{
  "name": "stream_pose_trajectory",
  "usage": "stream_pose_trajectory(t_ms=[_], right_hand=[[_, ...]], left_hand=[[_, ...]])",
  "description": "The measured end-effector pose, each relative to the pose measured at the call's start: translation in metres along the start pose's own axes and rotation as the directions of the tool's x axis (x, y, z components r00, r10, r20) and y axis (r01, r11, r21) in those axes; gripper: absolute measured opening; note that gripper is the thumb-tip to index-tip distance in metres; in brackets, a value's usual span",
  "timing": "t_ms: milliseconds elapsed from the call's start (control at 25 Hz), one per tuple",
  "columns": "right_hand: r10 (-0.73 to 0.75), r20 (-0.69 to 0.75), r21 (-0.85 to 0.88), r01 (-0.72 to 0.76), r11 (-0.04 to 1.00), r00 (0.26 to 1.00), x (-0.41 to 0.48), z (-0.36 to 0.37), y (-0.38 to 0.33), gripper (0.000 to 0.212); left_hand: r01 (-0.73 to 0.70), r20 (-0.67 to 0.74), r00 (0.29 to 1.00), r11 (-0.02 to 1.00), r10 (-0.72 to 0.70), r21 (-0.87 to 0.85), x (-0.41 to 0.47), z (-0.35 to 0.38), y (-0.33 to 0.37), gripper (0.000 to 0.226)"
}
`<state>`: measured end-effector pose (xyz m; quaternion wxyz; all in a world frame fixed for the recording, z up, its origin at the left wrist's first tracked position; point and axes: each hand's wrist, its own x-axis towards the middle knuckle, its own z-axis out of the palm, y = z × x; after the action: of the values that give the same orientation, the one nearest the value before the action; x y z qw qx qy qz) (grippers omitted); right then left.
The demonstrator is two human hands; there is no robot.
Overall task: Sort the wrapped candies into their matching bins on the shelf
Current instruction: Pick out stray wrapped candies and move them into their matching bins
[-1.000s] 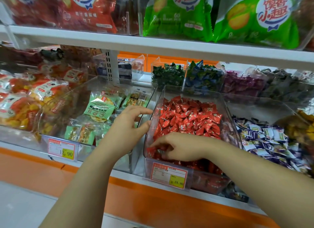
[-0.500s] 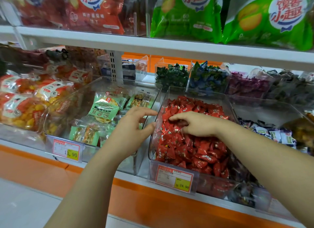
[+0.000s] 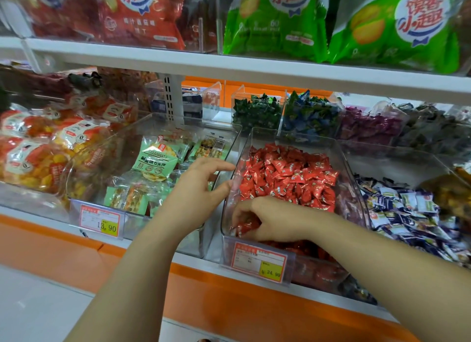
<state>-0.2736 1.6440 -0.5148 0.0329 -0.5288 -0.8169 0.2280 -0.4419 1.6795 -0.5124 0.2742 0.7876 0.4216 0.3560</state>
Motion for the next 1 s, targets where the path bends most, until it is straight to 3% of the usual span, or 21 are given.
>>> stream_pose_trajectory(t_ms=[240, 360, 520, 760, 880, 1000], right_hand=[[0.072, -0.071, -0.064, -0.076, 0.995, 0.995, -0.016, -0.012, 0.016, 0.014], [0.152, -0.265, -0.001, -0.157, 0.988, 0.952, -0.025, -0.033, 0.027, 0.022], [0.242, -0.502, 0.08, -0.234, 0.969, 0.83, -0.029, -0.054, 0.046, 0.02], [0.348, -0.617, -0.03, -0.462, 0.886, 0.706, -0.025, -0.06, 0.075, 0.021], [0.374, -0.602, -0.04, -0.494, 0.869, 0.706, -0.027, -0.06, 0.076, 0.027], [0.309, -0.612, -0.037, -0.417, 0.908, 0.728, -0.03, -0.055, 0.057, 0.034]], left_hand=[[0.013, 0.015, 1.0, 0.999, -0.012, -0.038, 0.001, -0.001, 0.0, 0.027], [0.005, 0.013, 1.0, 0.999, -0.004, -0.034, 0.0, -0.001, 0.001, 0.027], [0.01, 0.009, 1.0, 1.0, -0.01, -0.017, 0.0, -0.001, 0.002, 0.027], [0.026, 0.012, 1.0, 1.0, -0.026, -0.018, 0.0, -0.001, 0.003, 0.028], [0.03, 0.014, 0.999, 0.999, -0.03, -0.023, 0.0, -0.002, 0.003, 0.028], [0.03, 0.019, 0.999, 0.999, -0.03, -0.027, 0.001, -0.001, 0.002, 0.028]])
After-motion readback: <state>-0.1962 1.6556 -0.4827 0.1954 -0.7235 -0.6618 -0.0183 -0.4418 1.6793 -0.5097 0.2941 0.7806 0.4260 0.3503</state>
